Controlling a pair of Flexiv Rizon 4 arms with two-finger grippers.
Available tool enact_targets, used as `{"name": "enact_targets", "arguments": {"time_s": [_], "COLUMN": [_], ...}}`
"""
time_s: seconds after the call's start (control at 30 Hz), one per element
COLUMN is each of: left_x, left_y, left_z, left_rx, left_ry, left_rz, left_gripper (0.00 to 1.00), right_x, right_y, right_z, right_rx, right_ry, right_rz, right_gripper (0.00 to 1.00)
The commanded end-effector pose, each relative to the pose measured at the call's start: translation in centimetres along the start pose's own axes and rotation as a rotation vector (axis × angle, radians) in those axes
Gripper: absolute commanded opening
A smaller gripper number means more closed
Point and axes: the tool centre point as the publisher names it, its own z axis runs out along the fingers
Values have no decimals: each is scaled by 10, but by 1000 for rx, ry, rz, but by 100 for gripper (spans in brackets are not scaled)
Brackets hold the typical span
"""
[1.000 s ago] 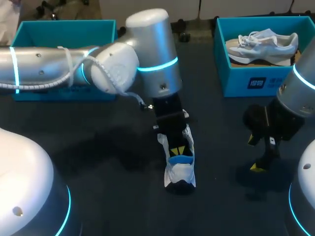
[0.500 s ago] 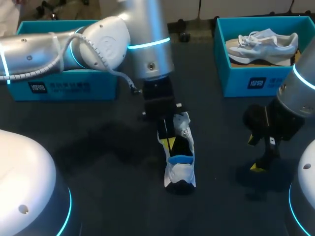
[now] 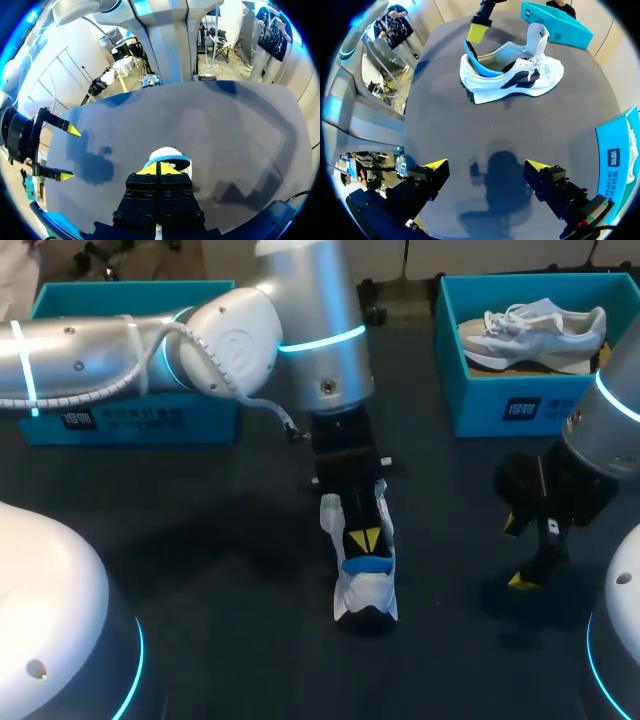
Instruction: Take the shoe out of the shoebox, open the shoe tongue, remove and reinsert the insole, then place the shoe into the shoebox
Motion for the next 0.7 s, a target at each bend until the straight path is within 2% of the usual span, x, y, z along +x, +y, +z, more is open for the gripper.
{"name": "enact_targets", "arguments": {"time_s": [0.03,0.3,0.7], "left_x": [-19,-22,-7], "left_y": [6,6,20], "left_z": [13,27,52], "left_rx": [9,-21,-73], "left_ry": [63,143,264], "left_rz": [13,33,10], "left_gripper": [0,0,0], "right_x": [0,0,0], "right_y": [0,0,0], "right_z": [1,1,1], "right_rx": [1,1,1], "right_ry": [-1,-1,-1], "right_rz": [0,0,0], "right_gripper": [100,100,100]}}
